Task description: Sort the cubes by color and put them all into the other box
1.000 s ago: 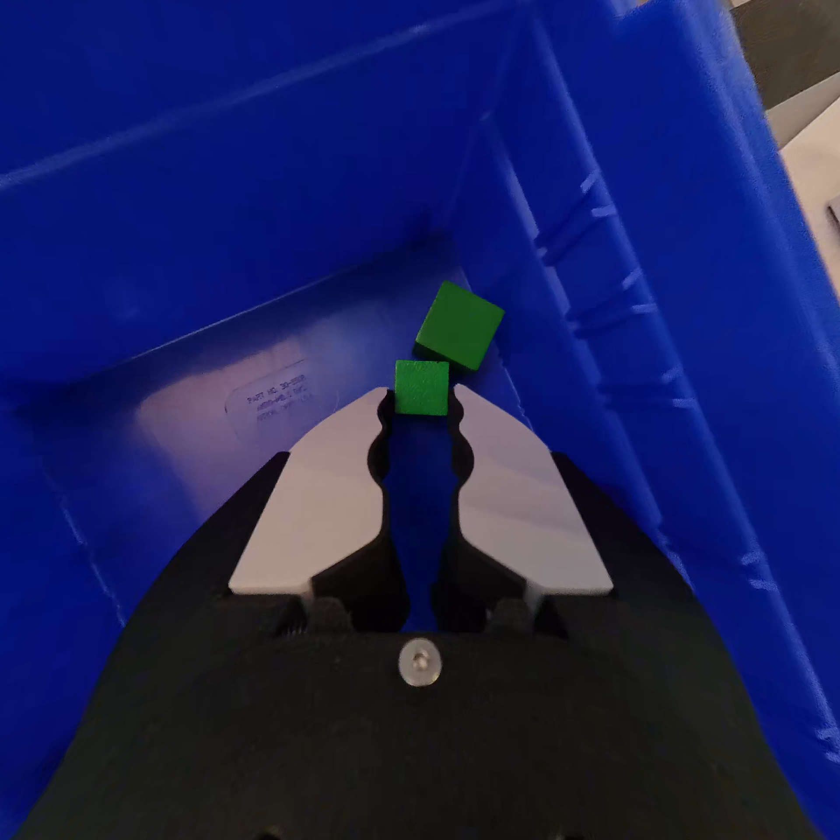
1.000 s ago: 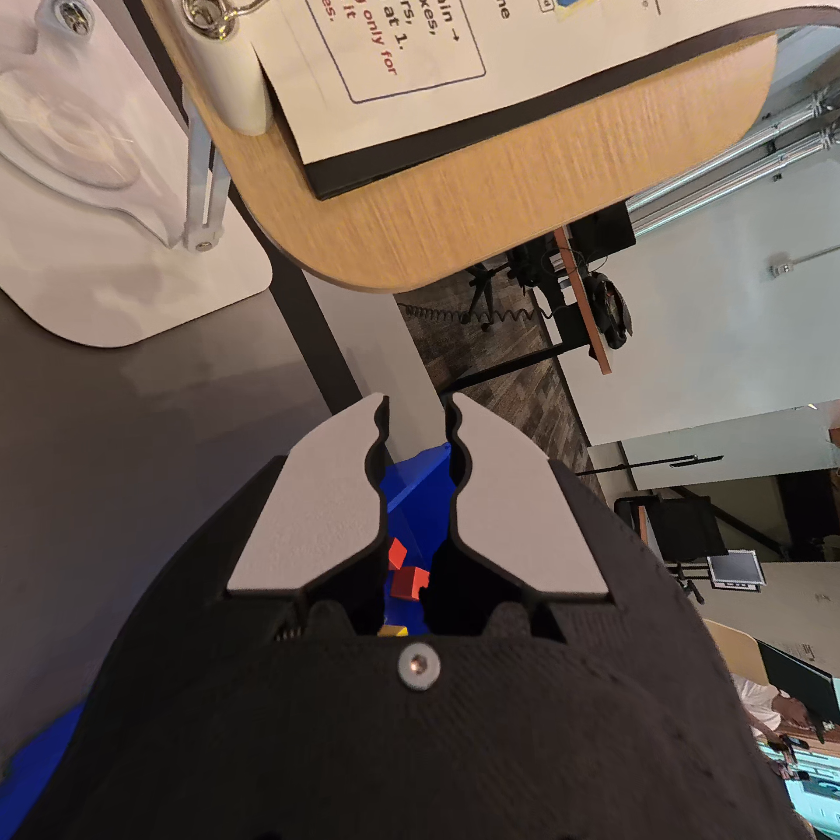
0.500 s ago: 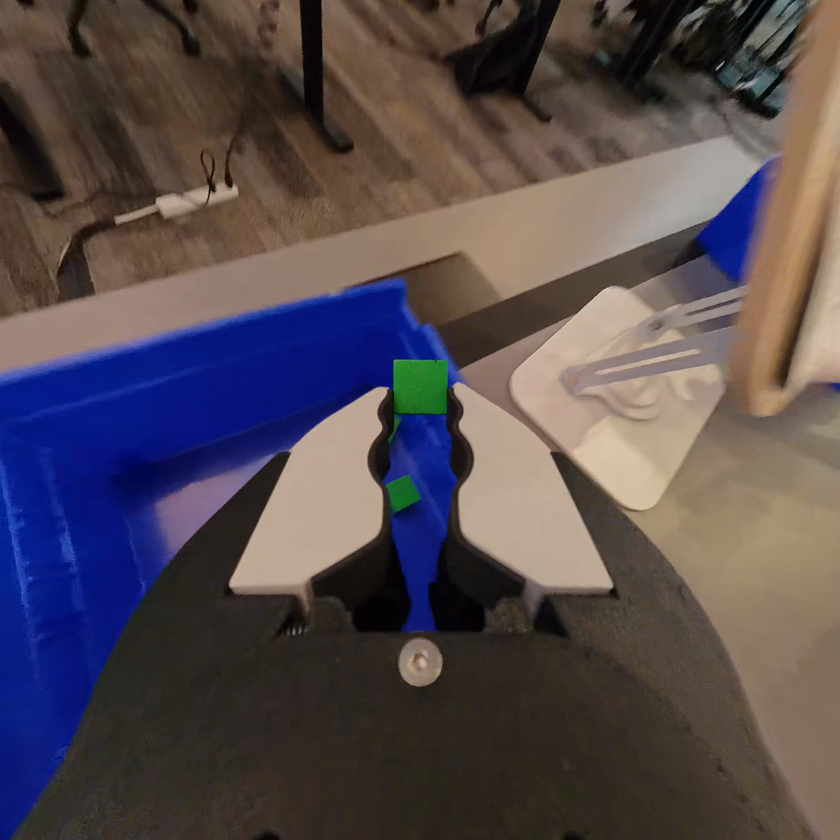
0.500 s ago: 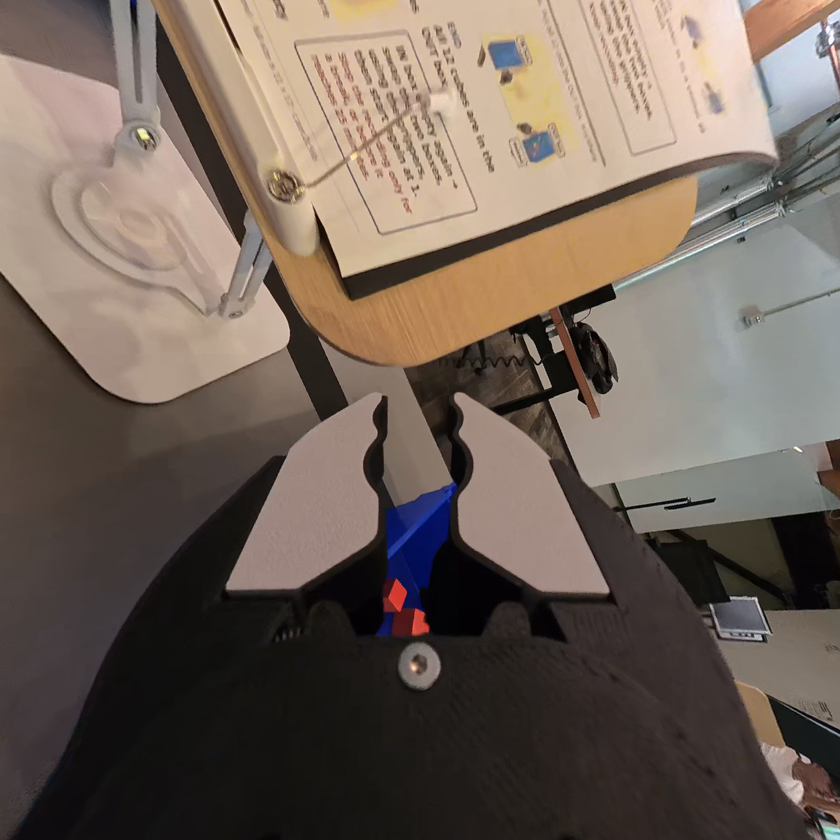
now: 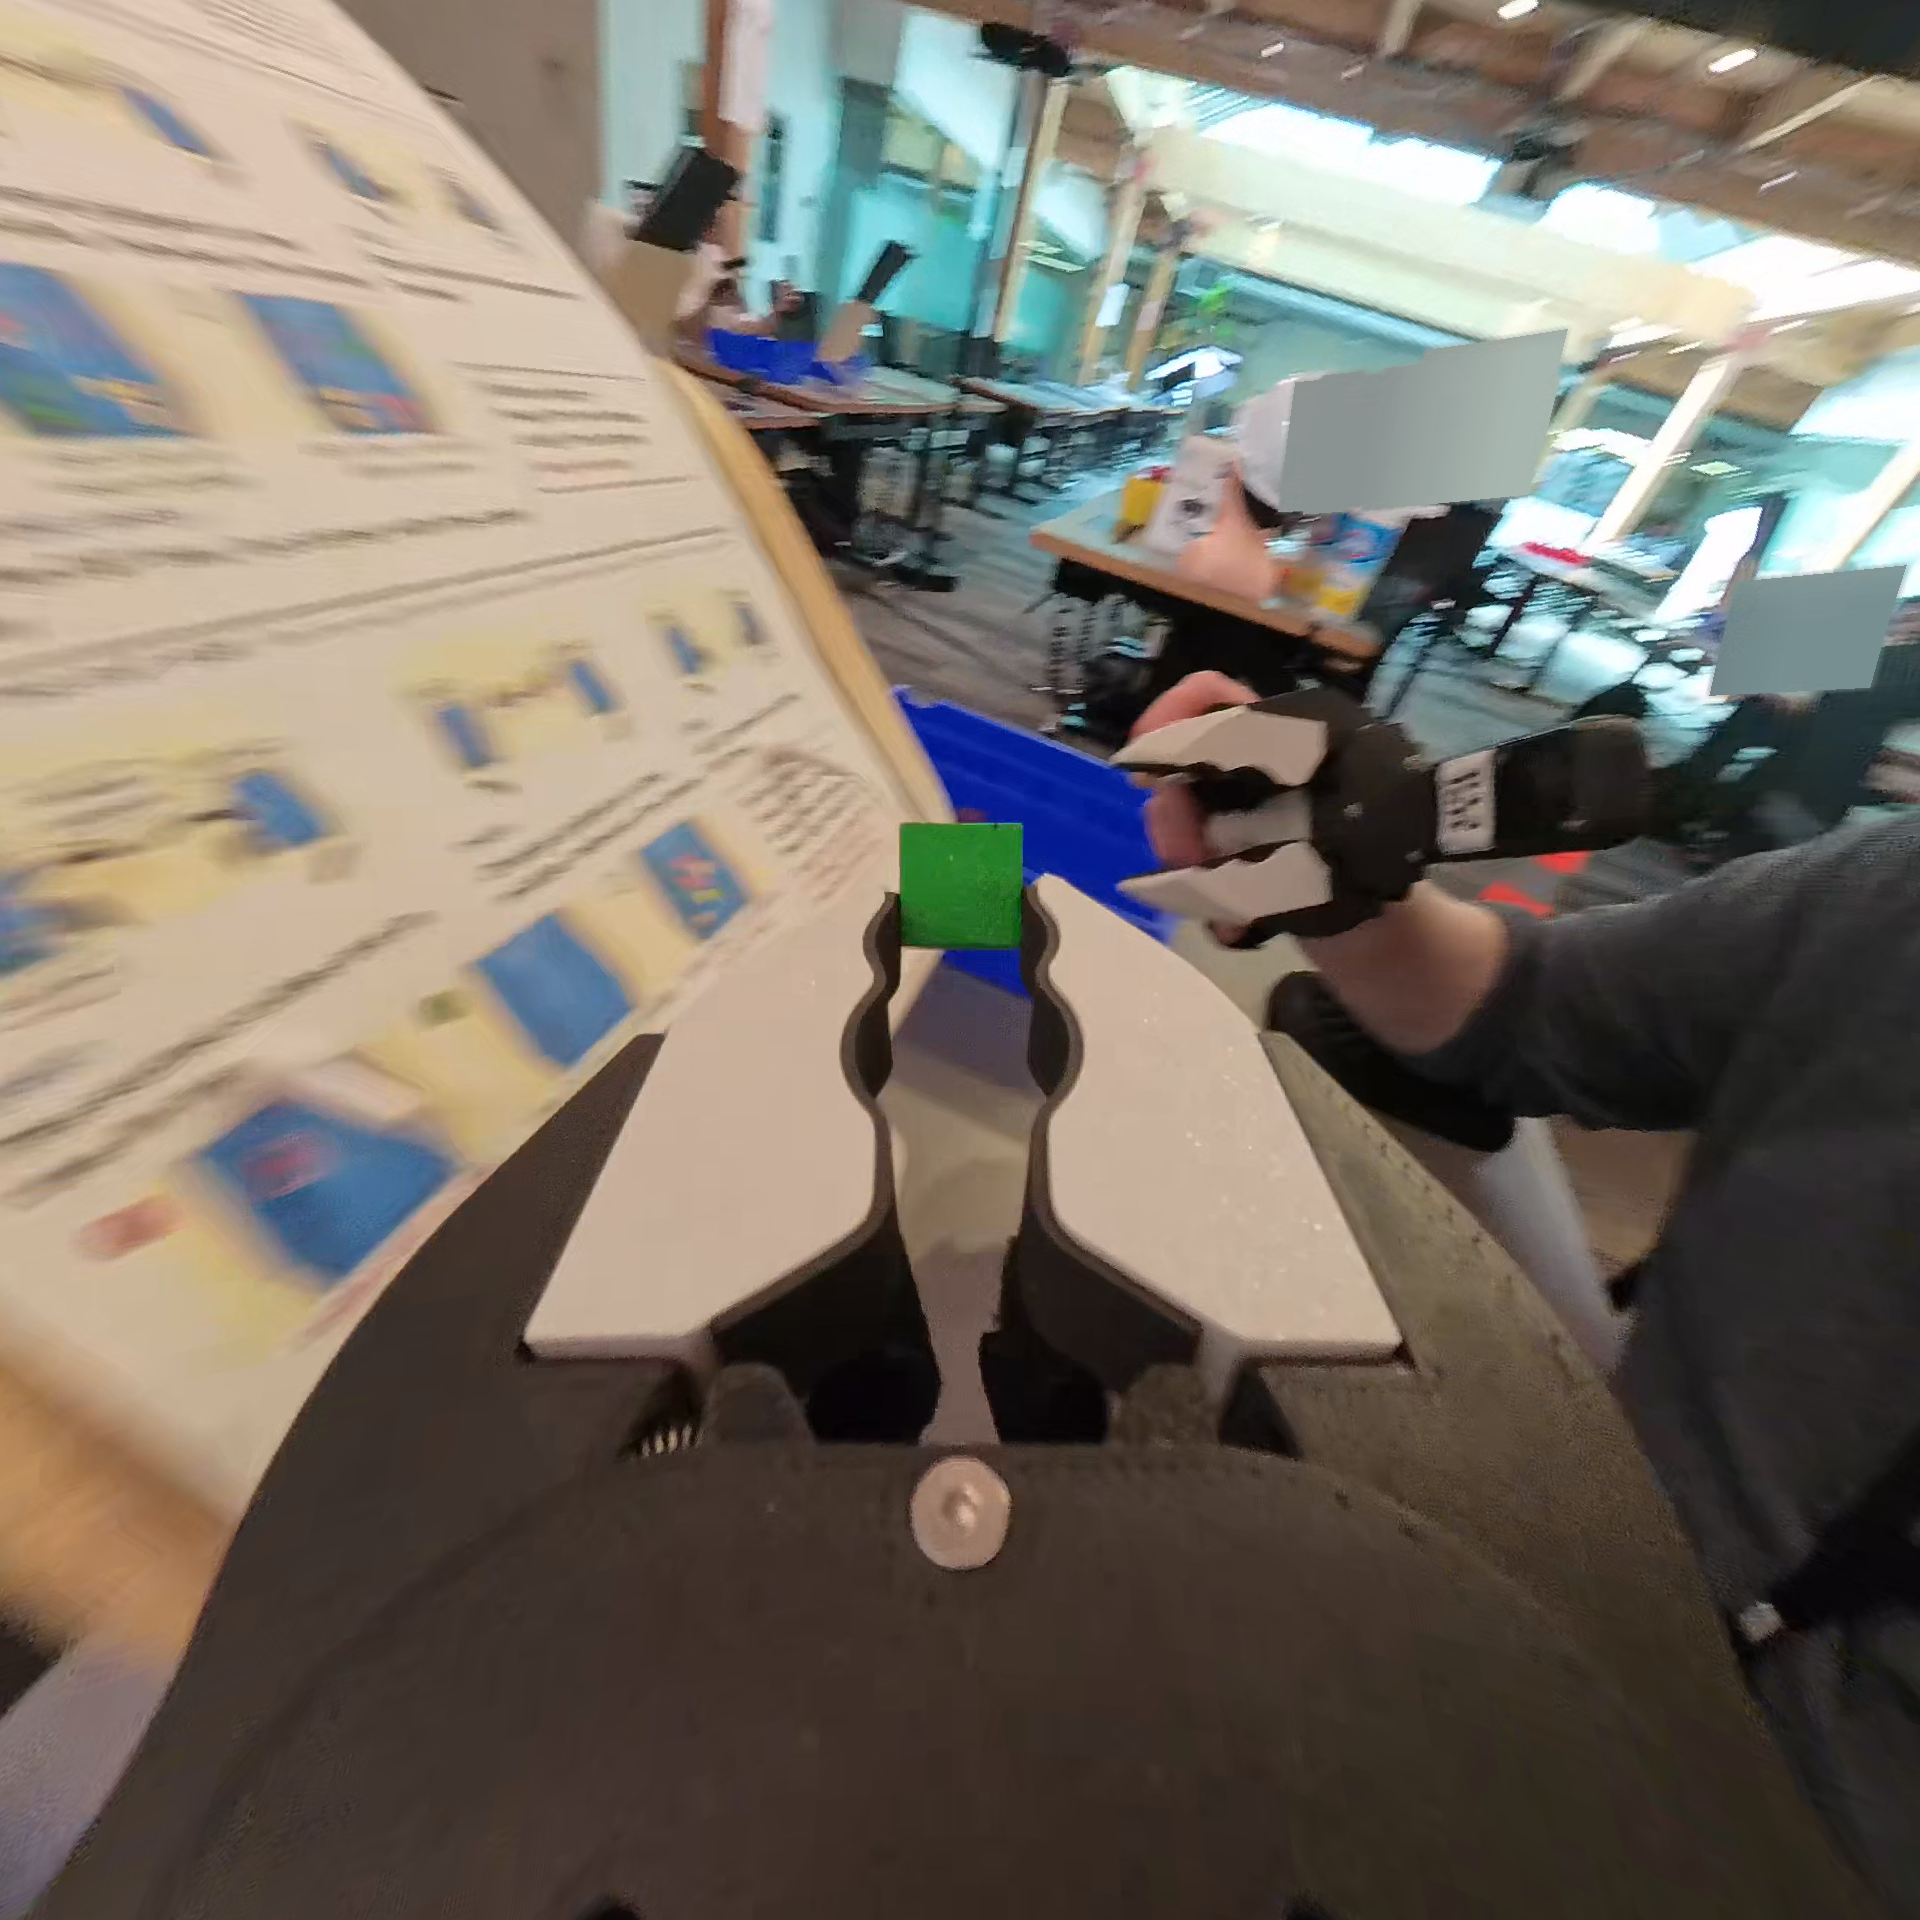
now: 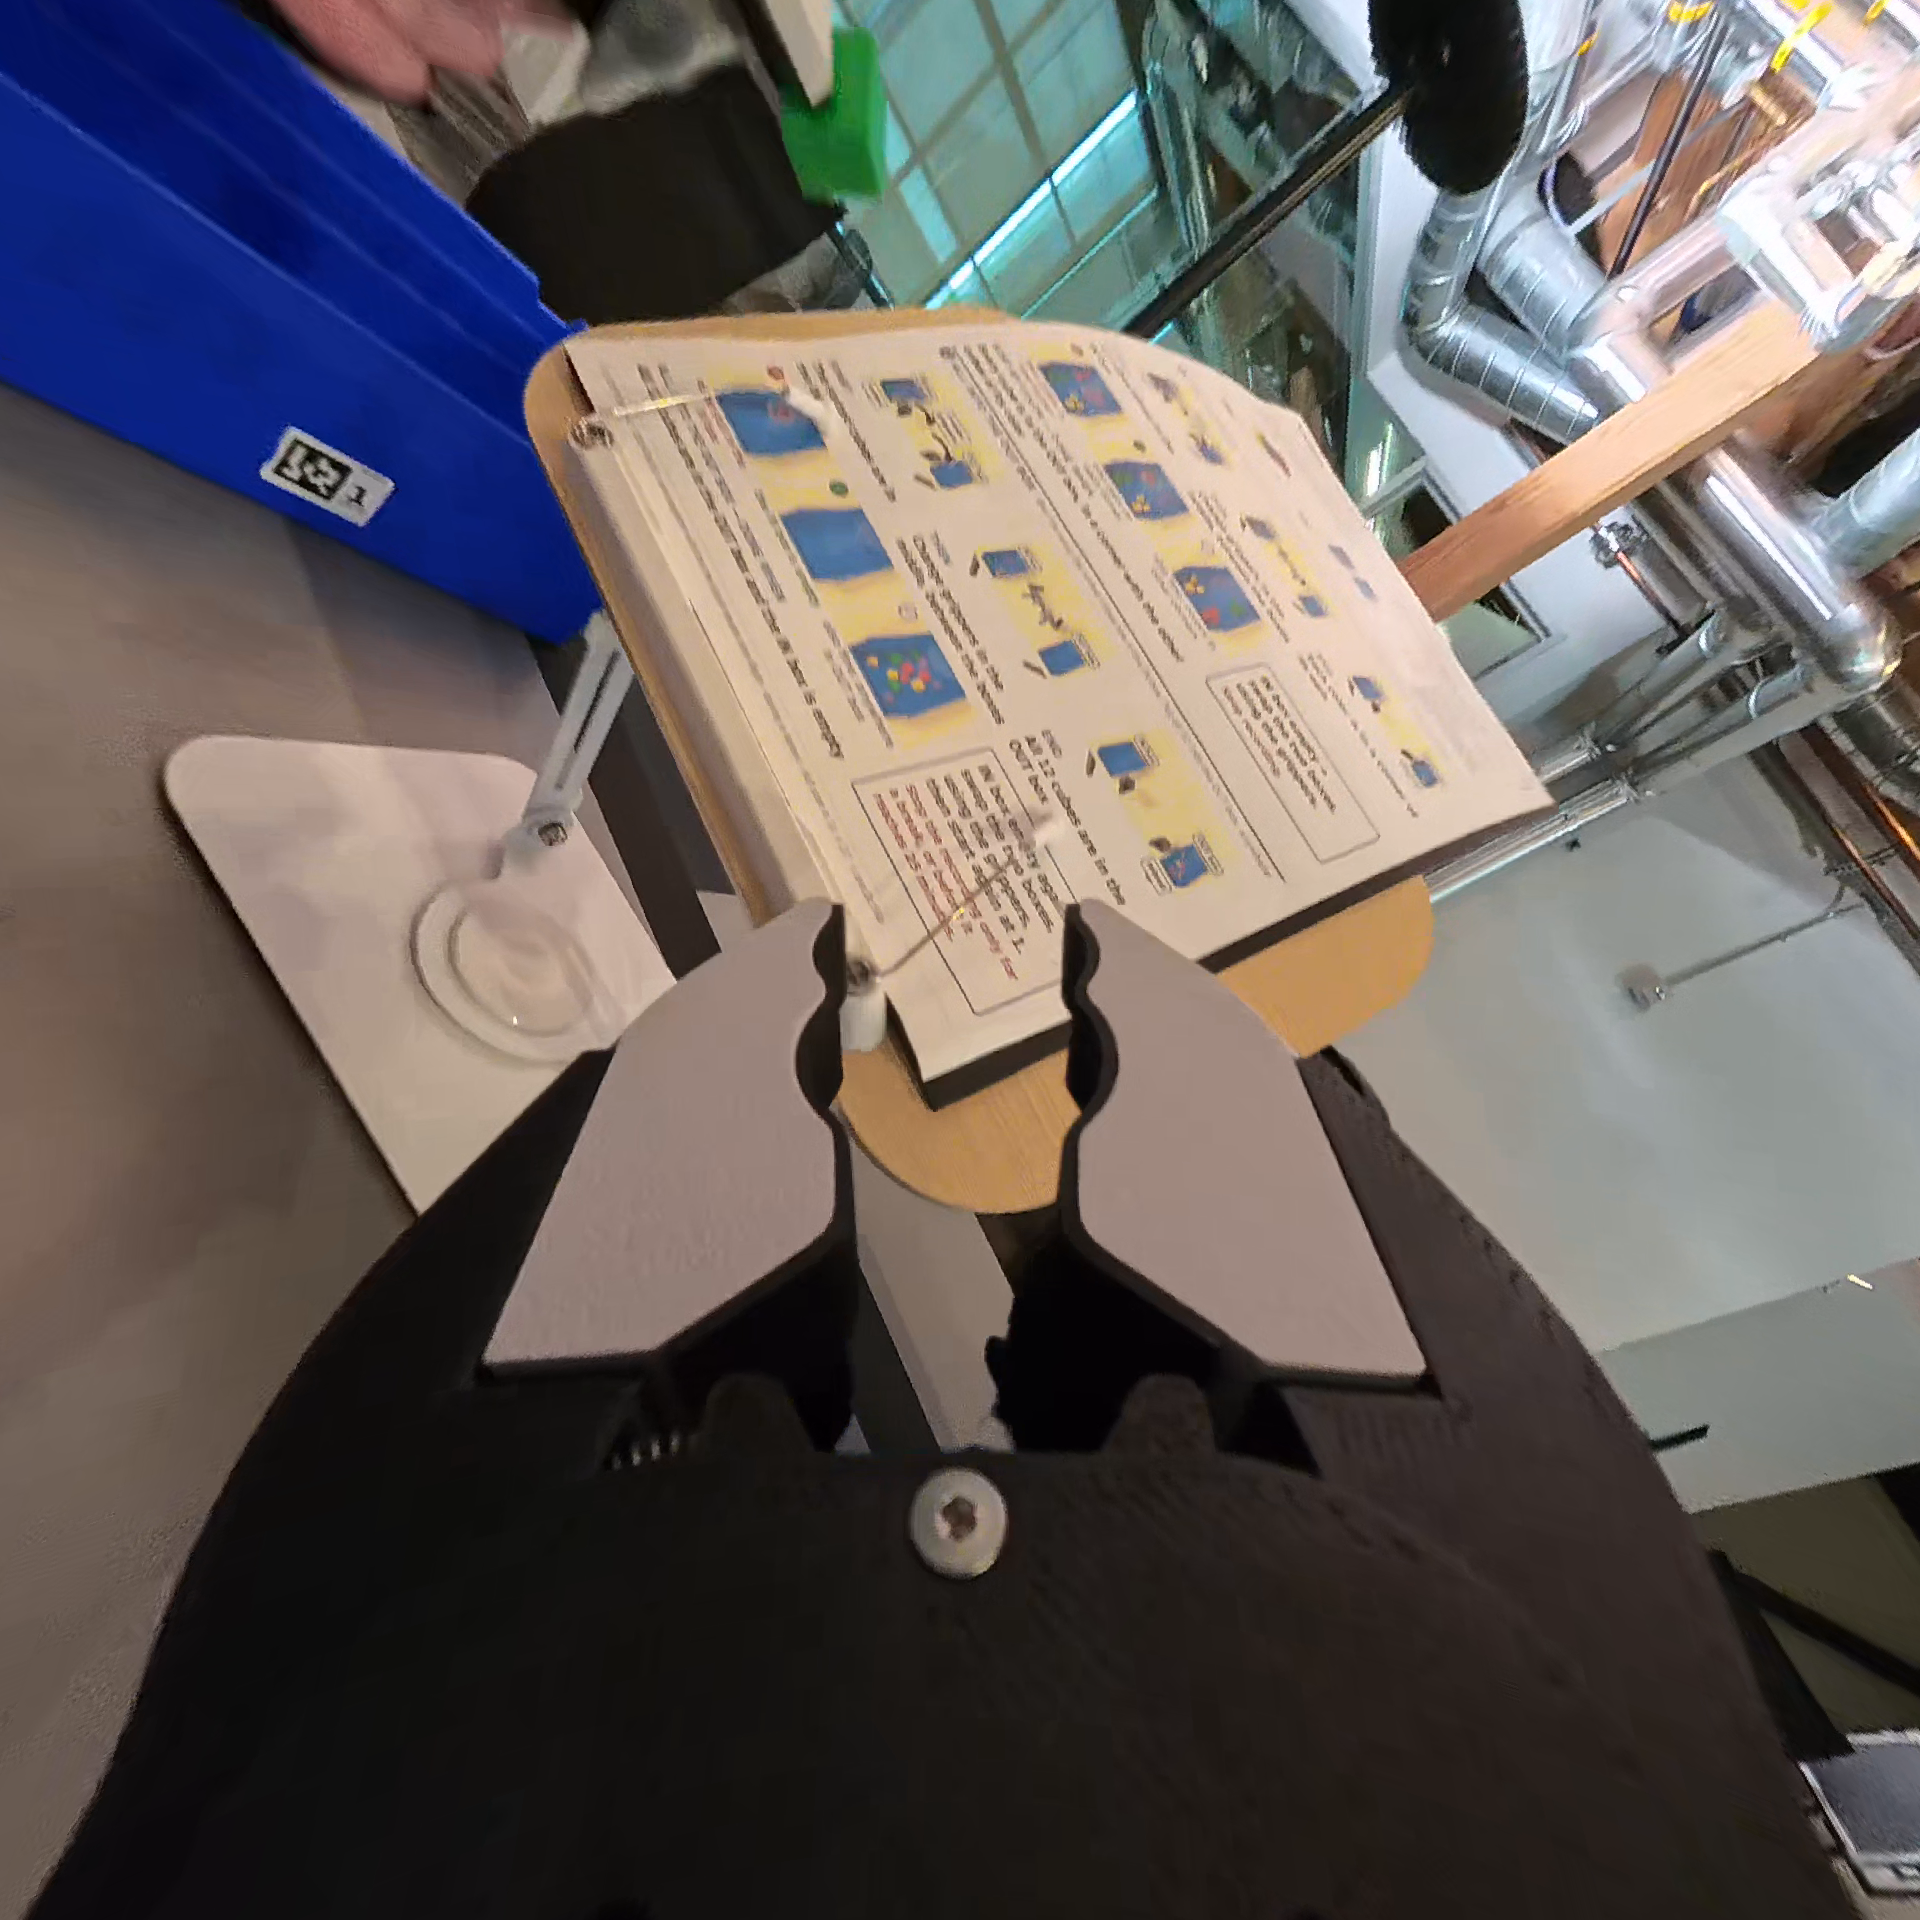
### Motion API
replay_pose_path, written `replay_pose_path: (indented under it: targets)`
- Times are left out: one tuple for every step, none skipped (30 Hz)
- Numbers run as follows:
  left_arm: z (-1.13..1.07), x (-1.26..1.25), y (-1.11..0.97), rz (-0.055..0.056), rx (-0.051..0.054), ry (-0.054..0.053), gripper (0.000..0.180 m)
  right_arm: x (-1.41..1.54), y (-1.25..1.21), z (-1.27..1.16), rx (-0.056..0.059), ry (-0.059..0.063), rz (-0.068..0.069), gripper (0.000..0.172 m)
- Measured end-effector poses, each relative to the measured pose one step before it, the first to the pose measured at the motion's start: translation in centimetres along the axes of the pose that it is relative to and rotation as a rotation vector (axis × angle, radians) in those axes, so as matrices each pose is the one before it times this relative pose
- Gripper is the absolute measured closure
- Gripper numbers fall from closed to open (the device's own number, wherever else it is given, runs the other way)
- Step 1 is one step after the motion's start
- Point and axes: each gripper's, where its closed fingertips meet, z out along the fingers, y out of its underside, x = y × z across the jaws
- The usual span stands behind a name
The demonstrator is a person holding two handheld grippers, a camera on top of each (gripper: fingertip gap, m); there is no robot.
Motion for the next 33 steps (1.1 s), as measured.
replay_pose_path:
  targets:
    - [1.545, 1.285, 0.391, -0.0189, 0.0059, 0.0553, 0.159, -0.378, -0.418, 0.068, 0.0129, -0.0033, 0.0059, 0.130]
    - [1.535, 1.148, 0.484, -0.0191, 0.0054, 0.0535, 0.159, -0.521, -0.298, 0.110, 0.0082, -0.0114, 0.0050, 0.128]
    - [1.452, 0.991, 0.553, -0.0208, 0.0039, 0.0501, 0.159, -0.565, -0.191, 0.154, 0.0031, -0.0115, -0.0007, 0.127]
    - [1.362, 0.812, 0.590, -0.0264, 0.0048, 0.0461, 0.159, -0.393, -0.154, 0.139, 0.0044, 0.0028, -0.0105, 0.126]
    - [1.210, 0.638, 0.613, -0.0259, 0.0035, 0.0395, 0.159, -0.386, -0.152, 0.110, 0.0047, 0.0035, -0.0215, 0.126]
    - [1.018, 0.436, 0.585, -0.0194, 0.0021, 0.0277, 0.159, -0.348, -0.165, 0.064, 0.0036, 0.0028, -0.0242, 0.126]
    - [0.848, 0.362, 0.499, -0.0194, 0.0053, 0.0252, 0.159, -0.224, -0.244, 0.021, 0.0066, 0.0071, -0.0192, 0.126]
    - [0.735, 0.395, 0.458, -0.0205, 0.0040, 0.0299, 0.159, -0.121, -0.288, -0.002, 0.0090, 0.0084, -0.0092, 0.126]
    - [0.636, 0.307, 0.473, -0.0146, -0.0035, 0.0223, 0.159, -0.173, -0.211, 0.006, 0.0058, -0.0018, -0.0017, 0.126]
    - [0.524, 0.121, 0.406, -0.0073, -0.0024, 0.0081, 0.159, -0.120, -0.173, 0.008, 0.0048, -0.0007, 0.0019, 0.126]
    - [0.409, 0.097, 0.254, -0.0046, 0.0067, 0.0064, 0.159, 0.013, -0.167, -0.023, 0.0084, 0.0078, 0.0022, 0.127]
    - [0.376, 0.171, 0.282, -0.0093, 0.0028, 0.0157, 0.159, 0.060, -0.165, -0.033, 0.0082, 0.0095, 0.0004, 0.128]
    - [0.351, 0.101, 0.413, -0.0152, -0.0102, 0.0161, 0.159, 0.014, -0.086, -0.001, 0.0039, 0.0058, -0.0013, 0.129]
    - [0.258, -0.117, 0.315, -0.0108, -0.0038, 0.0007, 0.159, -0.022, 0.007, 0.018, -0.0009, 0.0030, -0.0022, 0.129]
    - [0.176, -0.116, 0.161, -0.0065, 0.0074, -0.0008, 0.159, 0.004, 0.004, 0.027, 0.0005, 0.0070, -0.0020, 0.131]
    - [0.197, 0.034, 0.226, -0.0118, 0.0001, 0.0114, 0.159, -0.054, -0.033, 0.017, 0.0030, 0.0047, -0.0018, 0.131]
    - [0.180, 0.013, 0.248, -0.0137, -0.0054, 0.0097, 0.159, -0.142, -0.074, 0.012, 0.0050, 0.0001, -0.0040, 0.132]
    - [0.078, -0.133, 0.090, -0.0025, 0.0042, -0.0041, 0.159, -0.038, -0.138, -0.034, 0.0069, 0.0068, -0.0092, 0.134]
    - [0.015, -0.137, 0.047, 0.0046, 0.0051, -0.0066, 0.159, 0.118, -0.124, -0.038, 0.0058, 0.0162, -0.0088, 0.136]
    - [0.062, -0.042, 0.154, -0.0014, -0.0044, 0.0029, 0.159, 0.160, -0.037, -0.025, 0.0000, 0.0150, -0.0028, 0.140]
    - [0.080, -0.007, 0.190, -0.0098, -0.0080, 0.0091, 0.159, 0.147, 0.018, -0.008, -0.0009, 0.0116, 0.0029, 0.146]
    - [0.033, -0.028, 0.073, -0.0092, 0.0012, 0.0061, 0.159, 0.008, 0.042, -0.018, -0.0010, 0.0002, 0.0020, 0.148]
    - [0.009, -0.067, 0.031, -0.0059, 0.0035, 0.0013, 0.159, -0.039, 0.071, 0.011, -0.0028, -0.0043, 0.0001, 0.148]
    - [0.004, -0.042, 0.045, -0.0046, 0.0013, 0.0014, 0.159, -0.059, 0.087, 0.003, -0.0037, -0.0049, -0.0027, 0.148]
    - [0.011, 0.040, 0.004, -0.0037, 0.0019, 0.0050, 0.159, -0.013, -0.009, -0.032, 0.0019, -0.0014, -0.0019, 0.148]
    - [0.002, 0.095, -0.023, -0.0012, 0.0018, 0.0050, 0.158, 0.020, -0.092, -0.049, 0.0058, 0.0006, 0.0014, 0.149]
    - [-0.004, 0.078, -0.002, 0.0028, -0.0008, 0.0016, 0.158, 0.017, -0.073, -0.031, 0.0027, -0.0024, 0.0039, 0.149]
    - [-0.002, 0.053, 0.024, 0.0043, -0.0034, 0.0001, 0.158, -0.034, -0.060, -0.027, 0.0026, -0.0055, 0.0047, 0.149]
    - [-0.001, 0.042, 0.005, -0.0021, -0.0019, 0.0003, 0.158, -0.035, -0.041, -0.036, 0.0028, -0.0070, 0.0059, 0.149]
    - [0.009, 0.047, -0.058, -0.0084, 0.0024, 0.0023, 0.158, 0.009, -0.026, -0.035, 0.0022, -0.0041, 0.0055, 0.149]
    - [-0.003, 0.066, -0.075, -0.0050, 0.0051, 0.0030, 0.158, 0.059, -0.041, -0.031, 0.0011, -0.0007, 0.0020, 0.149]
    - [-0.039, 0.034, -0.105, 0.0032, 0.0052, -0.0025, 0.158, 0.099, -0.011, -0.041, -0.0028, 0.0008, -0.0031, 0.149]
    - [-0.126, -0.012, -0.178, 0.0072, 0.0045, -0.0097, 0.155, 0.179, 0.076, -0.052, -0.0049, 0.0030, -0.0083, 0.149]
